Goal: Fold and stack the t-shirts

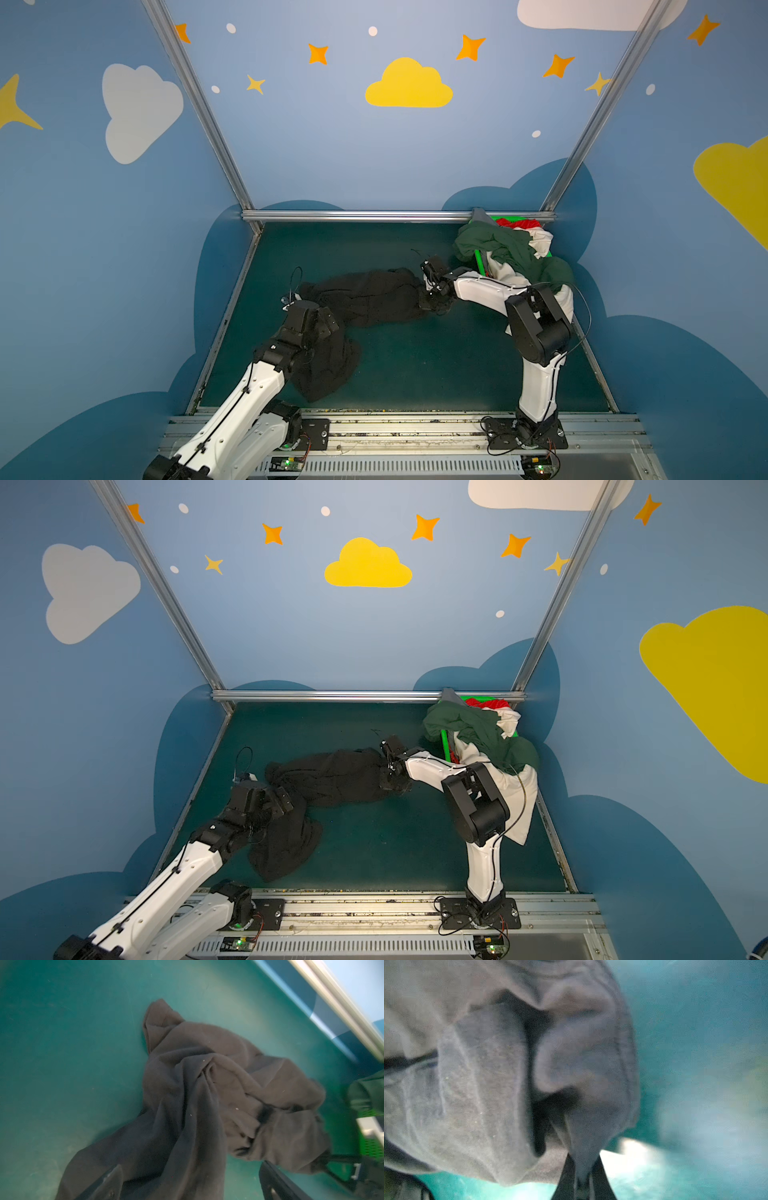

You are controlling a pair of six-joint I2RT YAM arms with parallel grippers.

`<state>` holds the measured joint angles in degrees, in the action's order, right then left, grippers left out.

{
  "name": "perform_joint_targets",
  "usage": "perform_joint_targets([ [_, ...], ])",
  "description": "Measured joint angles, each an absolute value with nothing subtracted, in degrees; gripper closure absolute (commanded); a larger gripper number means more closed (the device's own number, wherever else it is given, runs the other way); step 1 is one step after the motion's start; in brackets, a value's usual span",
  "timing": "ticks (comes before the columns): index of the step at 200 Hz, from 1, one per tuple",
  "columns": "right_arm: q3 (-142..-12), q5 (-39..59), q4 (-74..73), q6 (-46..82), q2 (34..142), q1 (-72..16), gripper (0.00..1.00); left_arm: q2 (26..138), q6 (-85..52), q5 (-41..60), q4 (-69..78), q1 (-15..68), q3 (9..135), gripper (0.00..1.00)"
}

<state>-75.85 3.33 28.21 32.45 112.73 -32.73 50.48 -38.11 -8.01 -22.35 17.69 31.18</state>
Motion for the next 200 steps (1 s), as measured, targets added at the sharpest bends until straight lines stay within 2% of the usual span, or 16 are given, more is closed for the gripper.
perform_joint_targets([
  [54,-72.8,-3.0,28.6,35.4,104.6,-21.8,1.00,59.9,-35.7,-4.8,-19.9,17.7,38.9,0.00],
  [81,-72.5,-4.8,28.9,35.8,102.4,-18.8,1.00,60.6,-34.7,-2.7,-20.3,18.2,41.3,0.00],
  [113,-72.5,-4.6,30.0,35.0,102.3,-18.6,0.37,55.2,-35.3,-1.5,-23.4,21.3,38.0,0.00],
  [123,-72.2,-4.2,30.1,34.6,102.0,-18.6,0.26,53.0,-36.1,-1.4,-24.8,22.8,35.9,0.00],
  [139,-71.0,-3.9,30.5,33.7,100.4,-18.9,0.21,50.1,-37.8,-1.3,-27.5,25.1,31.9,0.00],
  [173,-68.9,-4.3,32.2,32.5,94.3,-21.7,0.21,46.7,-42.2,-1.5,-33.5,26.6,24.3,0.00],
  [200,-68.7,-2.2,31.9,32.5,92.7,-28.1,0.21,44.2,-45.5,-1.5,-34.9,27.2,19.7,0.00],
])
